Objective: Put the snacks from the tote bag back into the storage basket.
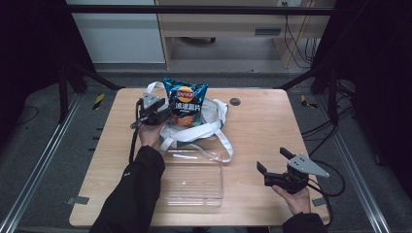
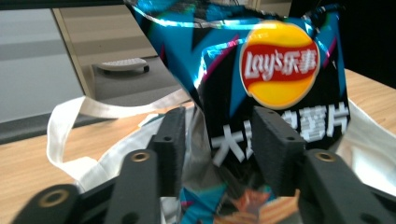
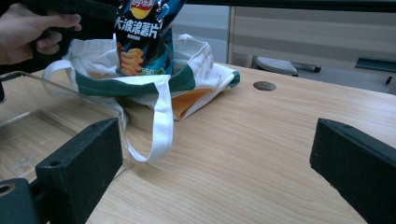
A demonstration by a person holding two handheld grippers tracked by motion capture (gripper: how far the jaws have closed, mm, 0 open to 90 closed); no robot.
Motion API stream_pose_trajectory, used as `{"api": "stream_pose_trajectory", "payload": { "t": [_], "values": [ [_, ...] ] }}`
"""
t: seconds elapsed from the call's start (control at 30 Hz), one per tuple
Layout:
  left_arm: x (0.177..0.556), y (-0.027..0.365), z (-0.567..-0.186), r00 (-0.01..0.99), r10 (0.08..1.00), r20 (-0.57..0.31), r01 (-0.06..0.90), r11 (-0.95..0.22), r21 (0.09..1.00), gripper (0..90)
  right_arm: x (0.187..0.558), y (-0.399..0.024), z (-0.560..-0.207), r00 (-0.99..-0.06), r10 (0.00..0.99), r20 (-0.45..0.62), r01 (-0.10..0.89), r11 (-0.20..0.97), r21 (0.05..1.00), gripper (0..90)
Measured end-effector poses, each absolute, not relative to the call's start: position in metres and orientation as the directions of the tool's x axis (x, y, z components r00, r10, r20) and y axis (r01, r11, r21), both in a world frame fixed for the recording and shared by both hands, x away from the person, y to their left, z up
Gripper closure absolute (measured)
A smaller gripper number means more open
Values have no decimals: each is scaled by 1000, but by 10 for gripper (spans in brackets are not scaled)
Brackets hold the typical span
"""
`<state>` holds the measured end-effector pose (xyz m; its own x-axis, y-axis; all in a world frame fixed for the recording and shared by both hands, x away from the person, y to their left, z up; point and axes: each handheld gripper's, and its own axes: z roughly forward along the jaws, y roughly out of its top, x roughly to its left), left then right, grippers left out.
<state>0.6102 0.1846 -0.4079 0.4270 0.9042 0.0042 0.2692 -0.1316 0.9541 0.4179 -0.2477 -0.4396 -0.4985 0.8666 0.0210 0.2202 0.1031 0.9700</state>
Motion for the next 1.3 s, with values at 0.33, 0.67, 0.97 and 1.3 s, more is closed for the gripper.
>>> {"api": "stream_pose_trajectory", "payload": {
  "t": [0.33,0.67,0.97,1.3],
  "values": [
    [628,189,-399,435,900,-23,308,-124,943,459,418,-248,-440,-499,867,19,221,106,970,28],
    [645,176,-401,469,882,-46,335,-129,933,472,419,-249,-440,-502,865,20,223,108,969,27],
    [649,170,-405,445,893,-70,382,-118,916,841,419,-249,-440,-503,864,25,226,103,969,28],
    [640,171,-405,464,883,-66,355,-117,927,900,419,-248,-440,-505,863,19,229,112,967,29]
  ]
}}
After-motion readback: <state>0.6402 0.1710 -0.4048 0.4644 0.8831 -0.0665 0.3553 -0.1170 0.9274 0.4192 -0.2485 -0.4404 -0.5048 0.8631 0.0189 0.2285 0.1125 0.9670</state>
